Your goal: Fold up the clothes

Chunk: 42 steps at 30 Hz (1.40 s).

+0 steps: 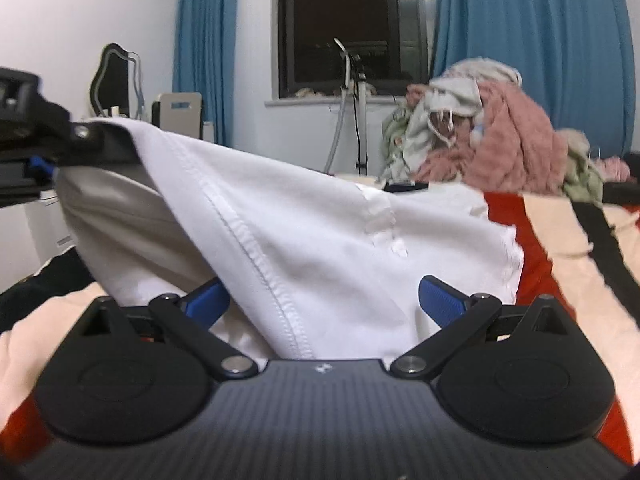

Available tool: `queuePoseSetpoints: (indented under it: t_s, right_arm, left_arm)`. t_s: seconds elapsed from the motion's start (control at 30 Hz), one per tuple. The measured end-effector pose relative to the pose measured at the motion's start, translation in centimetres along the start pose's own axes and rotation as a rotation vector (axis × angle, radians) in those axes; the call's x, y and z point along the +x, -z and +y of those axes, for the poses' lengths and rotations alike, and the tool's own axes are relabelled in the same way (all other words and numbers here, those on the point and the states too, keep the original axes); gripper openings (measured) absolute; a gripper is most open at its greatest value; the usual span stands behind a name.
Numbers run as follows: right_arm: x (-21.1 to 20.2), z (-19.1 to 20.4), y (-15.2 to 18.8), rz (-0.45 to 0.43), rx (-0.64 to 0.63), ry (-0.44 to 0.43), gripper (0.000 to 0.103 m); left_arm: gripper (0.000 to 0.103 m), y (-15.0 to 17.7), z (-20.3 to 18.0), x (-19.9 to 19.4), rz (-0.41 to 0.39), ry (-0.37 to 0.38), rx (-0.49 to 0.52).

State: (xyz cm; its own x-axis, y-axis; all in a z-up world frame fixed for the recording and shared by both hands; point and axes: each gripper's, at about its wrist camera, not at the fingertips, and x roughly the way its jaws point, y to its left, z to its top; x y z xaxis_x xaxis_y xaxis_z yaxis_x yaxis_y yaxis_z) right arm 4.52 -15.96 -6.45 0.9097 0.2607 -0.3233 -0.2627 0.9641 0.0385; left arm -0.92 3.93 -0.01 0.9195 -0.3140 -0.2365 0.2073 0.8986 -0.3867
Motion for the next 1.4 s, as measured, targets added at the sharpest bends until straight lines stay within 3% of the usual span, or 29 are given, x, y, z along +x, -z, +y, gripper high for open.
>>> queuePoseSetpoints:
  t_s: [0.1,0.17,0.27,0.4,0.5,0.57,0.67,0.8,0.97,1.1,1.17,1.23,1.4]
  right_arm:
    - [-0.6,-1.9,-0.7,-0.045,0.075,0.046,0.102]
    - [-1.7,-3.5,-1.3,-0.091,0.153,0.080,0.103]
    - [-2.3,-6.1,-2.0,-0.101,0.276,0.106,0.103]
    - [-1.0,-8.2,-1.1,0.032,0.330,0.189,0.103]
    - [0.3,-9.6,0.1,0.168,0.368,0.222,0.103]
    - [0.5,-10.2,0.4,0.212,0.393,0.223,0.103]
    - [-0.8,-10.2,-0.3,0.218,0.390,0.228,0.103]
    - [-3.8,-11.1,-2.6,0.106,0.386,0.277,0.103]
    - [-6.5,-11.2,-4.2,-0.021,0.235,0.448,0.103]
    - [-4.2,-12.3,-2.1,0.133,0.286,0.384,0.103]
    - [-3.5,-12.5,-1.1,0.154,0.309,0.408,0.103]
    - [-4.1,-12.2,-1.4,0.091,0.301,0.443,0.103]
    - [-7.8,-10.3,-4.1,-0.199,0.191,0.492,0.103]
  left_arm:
    - [0.010,0.4,0.0,1.2,0.026,-0.035,0.030]
    - [0.010,0.8,-0.4,2.3,0.068,-0.022,0.044]
    - [0.010,1.4,-1.7,2.4,0.042,0.029,0.090]
    - [0.010,1.9,-2.8,2.0,0.005,0.032,0.124]
    - [0.010,1.8,-2.4,2.1,0.016,0.018,0.091]
    - [0.010,1.7,-2.2,1.9,0.003,0.012,0.071]
    - [0.010,1.2,-2.1,1.5,-0.026,0.016,0.053]
    - [0.010,1.0,-2.4,0.8,-0.058,0.037,0.047]
    - [0.010,0.4,-2.2,-0.2,-0.112,0.059,0.009]
    - [0.010,0.3,-2.0,-0.1,-0.089,0.023,0.002]
    - [0.010,0.5,-1.8,0.4,-0.056,0.000,-0.001]
    - [0.011,0.8,-1.5,0.9,-0.023,-0.022,0.000]
    - [0.019,1.5,-0.9,2.4,0.060,-0.043,-0.003]
